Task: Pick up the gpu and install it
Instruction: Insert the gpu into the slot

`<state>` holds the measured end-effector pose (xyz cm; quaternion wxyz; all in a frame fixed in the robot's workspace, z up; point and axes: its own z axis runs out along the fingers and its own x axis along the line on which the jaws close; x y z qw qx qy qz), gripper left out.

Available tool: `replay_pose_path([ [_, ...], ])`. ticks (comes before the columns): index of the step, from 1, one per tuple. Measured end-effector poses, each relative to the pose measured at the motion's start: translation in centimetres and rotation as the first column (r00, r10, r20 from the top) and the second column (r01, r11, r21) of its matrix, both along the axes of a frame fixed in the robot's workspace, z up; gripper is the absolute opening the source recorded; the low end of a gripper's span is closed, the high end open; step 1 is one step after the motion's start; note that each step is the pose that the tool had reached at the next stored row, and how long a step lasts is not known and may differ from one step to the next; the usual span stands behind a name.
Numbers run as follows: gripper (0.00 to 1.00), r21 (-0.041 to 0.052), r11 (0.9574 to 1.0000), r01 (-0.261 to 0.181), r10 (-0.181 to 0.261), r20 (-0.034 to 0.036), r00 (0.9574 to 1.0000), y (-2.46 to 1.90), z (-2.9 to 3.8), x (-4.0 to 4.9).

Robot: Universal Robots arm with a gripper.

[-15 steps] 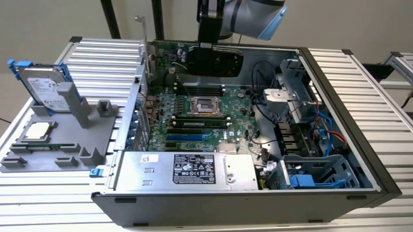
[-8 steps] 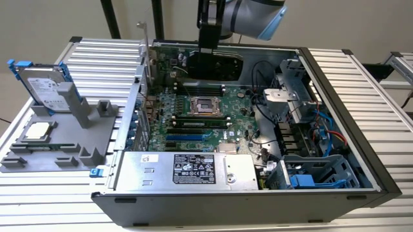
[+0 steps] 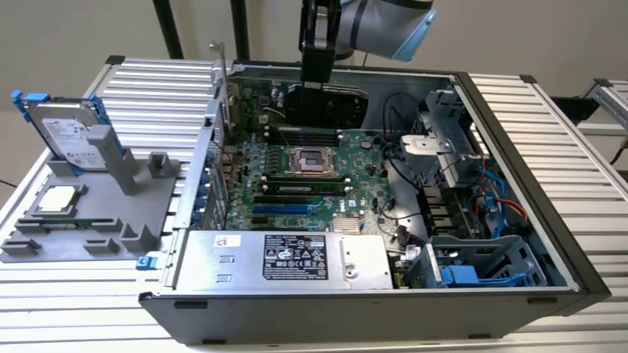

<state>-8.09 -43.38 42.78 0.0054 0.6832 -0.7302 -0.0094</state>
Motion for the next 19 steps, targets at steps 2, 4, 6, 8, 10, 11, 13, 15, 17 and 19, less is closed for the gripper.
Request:
replay_pose_path([
  [2,0.00,0.0001,1.0000,0.000,0.000,0.0001,1.0000,0.00,-0.02,0.00],
  [4,0.00,0.0001,1.0000,0.000,0.000,0.0001,1.0000,0.00,-0.03,0.00],
  [6,0.00,0.0003,1.0000,0.000,0.000,0.0002,1.0000,0.00,-0.12,0.00],
  [8,0.00,0.0002,1.0000,0.000,0.000,0.0001,1.0000,0.00,-0.24,0.00],
  [10,0.00,0.0002,1.0000,0.000,0.000,0.0001,1.0000,0.00,-0.36,0.00],
  [11,0.00,0.0001,1.0000,0.000,0.000,0.0001,1.0000,0.00,-0.43,0.00],
  [13,0.00,0.0001,1.0000,0.000,0.000,0.0000,1.0000,0.00,-0.54,0.00],
  [15,0.00,0.0001,1.0000,0.000,0.000,0.0000,1.0000,0.00,-0.62,0.01],
  [17,0.00,0.0002,1.0000,0.000,0.000,0.0001,1.0000,0.00,-0.70,0.08],
  [19,0.00,0.0002,1.0000,0.000,0.000,0.0001,1.0000,0.00,-0.82,0.12],
])
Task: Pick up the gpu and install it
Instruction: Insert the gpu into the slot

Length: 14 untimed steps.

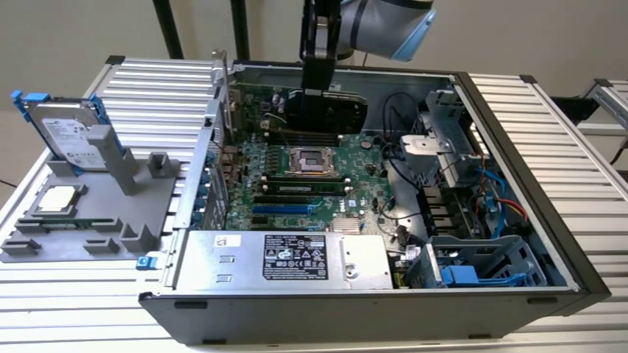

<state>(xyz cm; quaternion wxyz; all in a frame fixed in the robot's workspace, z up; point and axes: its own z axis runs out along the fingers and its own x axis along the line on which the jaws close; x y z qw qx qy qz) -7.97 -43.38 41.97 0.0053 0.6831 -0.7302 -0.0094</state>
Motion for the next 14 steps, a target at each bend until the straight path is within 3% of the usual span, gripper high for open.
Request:
replay_pose_path([
  [14,0.00,-0.0007,1.0000,0.000,0.000,0.0000,1.0000,0.00,-0.91,0.06],
])
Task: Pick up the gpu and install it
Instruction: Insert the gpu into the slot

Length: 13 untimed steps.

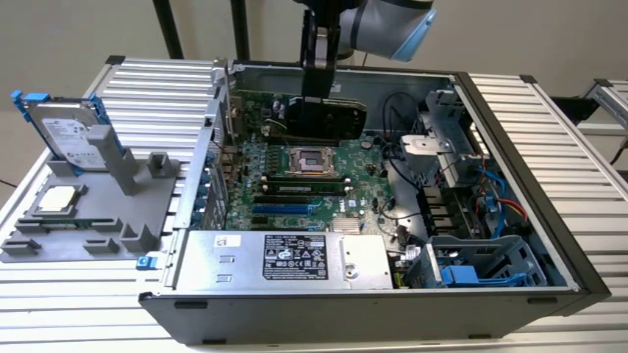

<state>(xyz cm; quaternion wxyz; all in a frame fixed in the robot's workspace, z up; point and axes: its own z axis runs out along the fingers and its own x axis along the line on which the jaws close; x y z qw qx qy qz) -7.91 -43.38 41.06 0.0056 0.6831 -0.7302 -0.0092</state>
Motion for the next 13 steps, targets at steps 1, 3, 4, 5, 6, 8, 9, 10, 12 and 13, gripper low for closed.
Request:
replay_pose_path([
  [1,0.00,-0.0001,1.0000,0.000,0.000,0.0000,1.0000,0.00,-0.04,0.00],
  [3,0.00,0.0000,1.0000,0.000,0.000,0.0000,1.0000,0.00,-0.12,0.00],
  [4,0.00,0.0000,1.0000,0.000,0.000,0.0000,1.0000,0.00,-0.16,0.00],
  [5,0.00,0.0000,1.0000,0.000,0.000,0.0000,1.0000,0.00,-0.19,0.00],
  [6,0.00,0.0000,1.0000,0.000,0.000,0.0000,1.0000,0.00,-0.22,0.00],
  [8,0.00,0.0000,1.0000,0.000,0.000,0.0000,1.0000,0.00,-0.29,0.00],
  [9,0.00,0.0000,1.0000,0.000,0.000,0.0000,1.0000,0.00,-0.32,0.00],
  [10,0.00,0.0000,1.0000,0.000,0.000,0.0000,1.0000,0.00,-0.35,0.00],
  [12,0.00,0.0000,1.0000,0.000,0.000,0.0000,1.0000,0.00,-0.41,0.00],
  [13,0.00,0.0000,1.0000,0.000,0.000,0.0000,1.0000,0.00,-0.44,0.00],
])
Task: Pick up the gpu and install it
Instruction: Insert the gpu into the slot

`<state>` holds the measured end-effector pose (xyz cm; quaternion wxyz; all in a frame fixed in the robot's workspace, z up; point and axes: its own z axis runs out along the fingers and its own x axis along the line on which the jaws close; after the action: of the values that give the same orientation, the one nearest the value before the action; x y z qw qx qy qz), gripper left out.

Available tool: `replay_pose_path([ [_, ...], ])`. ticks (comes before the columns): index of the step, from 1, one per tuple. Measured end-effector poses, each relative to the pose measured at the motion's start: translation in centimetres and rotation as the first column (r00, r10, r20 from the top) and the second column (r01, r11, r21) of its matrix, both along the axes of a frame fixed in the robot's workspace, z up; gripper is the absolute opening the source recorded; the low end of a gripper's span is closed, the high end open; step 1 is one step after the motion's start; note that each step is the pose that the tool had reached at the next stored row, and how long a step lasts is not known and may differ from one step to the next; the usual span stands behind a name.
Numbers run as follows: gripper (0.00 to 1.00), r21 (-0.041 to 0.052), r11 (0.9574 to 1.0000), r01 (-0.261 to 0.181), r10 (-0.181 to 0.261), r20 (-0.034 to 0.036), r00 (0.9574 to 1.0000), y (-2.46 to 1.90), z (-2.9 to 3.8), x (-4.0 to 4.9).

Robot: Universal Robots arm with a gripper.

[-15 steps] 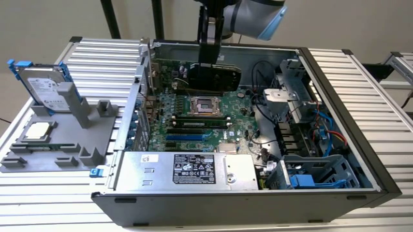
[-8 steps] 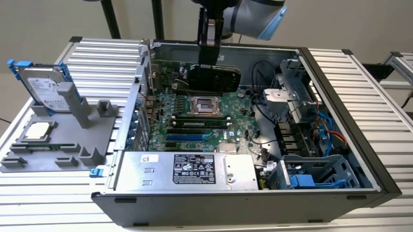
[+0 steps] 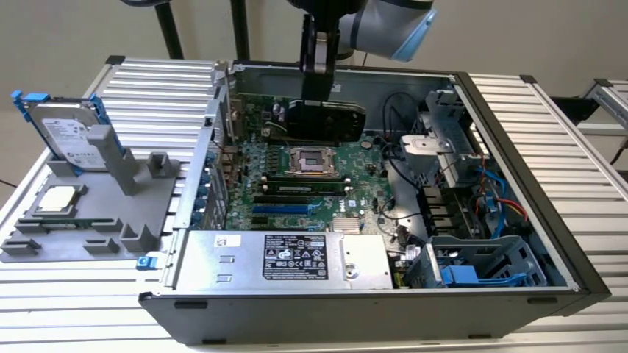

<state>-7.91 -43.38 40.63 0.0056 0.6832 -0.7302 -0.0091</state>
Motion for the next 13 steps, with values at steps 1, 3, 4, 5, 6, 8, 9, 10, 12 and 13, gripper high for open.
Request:
replay_pose_path([
  [1,0.00,0.0000,1.0000,0.000,0.000,0.0000,1.0000,0.00,-0.03,0.00],
  [3,0.00,0.0001,1.0000,0.000,0.000,0.0000,1.0000,0.00,-0.09,0.00],
  [4,0.00,0.0001,1.0000,0.000,0.000,0.0000,1.0000,0.00,-0.11,0.00],
  [5,0.00,0.0001,1.0000,0.000,0.000,0.0001,1.0000,0.00,-0.14,0.00],
  [6,0.00,0.0000,1.0000,0.000,0.000,0.0000,1.0000,0.00,-0.16,0.00],
  [8,0.00,0.0001,1.0000,0.000,0.000,0.0000,1.0000,0.00,-0.22,0.00],
  [9,0.00,0.0000,1.0000,0.000,0.000,0.0000,1.0000,0.00,-0.25,0.00],
  [10,0.00,0.0001,1.0000,0.000,0.000,0.0000,1.0000,0.00,-0.28,0.00],
  [12,0.00,0.0001,1.0000,0.000,0.000,0.0000,1.0000,0.00,-0.33,0.00],
  [13,0.00,0.0000,1.0000,0.000,0.000,0.0000,1.0000,0.00,-0.35,0.00],
])
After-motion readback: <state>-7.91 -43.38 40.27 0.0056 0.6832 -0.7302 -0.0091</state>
